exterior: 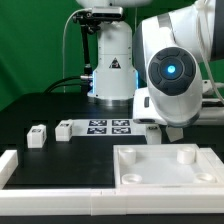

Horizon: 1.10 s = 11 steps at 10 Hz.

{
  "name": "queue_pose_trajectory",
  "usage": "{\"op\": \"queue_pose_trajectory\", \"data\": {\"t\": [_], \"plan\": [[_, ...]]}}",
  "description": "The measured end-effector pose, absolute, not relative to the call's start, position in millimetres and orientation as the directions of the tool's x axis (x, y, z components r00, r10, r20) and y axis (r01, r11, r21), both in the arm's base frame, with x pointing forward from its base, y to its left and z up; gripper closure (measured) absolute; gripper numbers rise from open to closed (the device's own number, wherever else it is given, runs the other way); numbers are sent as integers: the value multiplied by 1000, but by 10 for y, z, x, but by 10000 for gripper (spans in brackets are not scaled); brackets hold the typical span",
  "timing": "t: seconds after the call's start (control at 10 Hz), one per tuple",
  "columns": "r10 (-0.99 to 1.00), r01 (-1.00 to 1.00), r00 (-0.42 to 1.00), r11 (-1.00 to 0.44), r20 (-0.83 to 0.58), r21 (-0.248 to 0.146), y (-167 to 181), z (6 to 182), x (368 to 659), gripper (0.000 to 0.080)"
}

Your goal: Assemble one leg

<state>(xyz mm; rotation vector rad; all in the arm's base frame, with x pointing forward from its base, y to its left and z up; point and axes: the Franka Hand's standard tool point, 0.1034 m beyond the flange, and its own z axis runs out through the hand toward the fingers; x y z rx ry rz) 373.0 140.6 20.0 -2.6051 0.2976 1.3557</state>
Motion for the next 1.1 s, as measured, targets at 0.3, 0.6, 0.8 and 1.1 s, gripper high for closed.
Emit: {"op": "queue_pose_trajectory", "data": {"t": [0.3,0.6,0.8,1.1], "plan": [[-88,-260,563,-963,-822,-75,1425,186,3721,151],[-81,-257,565,-963,-821,-82,1393,181,3715,151],[-82,-261,567,-962,-819,-84,1346,120,3715,151],[-84,-258,573,-963,-815,-82,1364,99,3716,151]]}}
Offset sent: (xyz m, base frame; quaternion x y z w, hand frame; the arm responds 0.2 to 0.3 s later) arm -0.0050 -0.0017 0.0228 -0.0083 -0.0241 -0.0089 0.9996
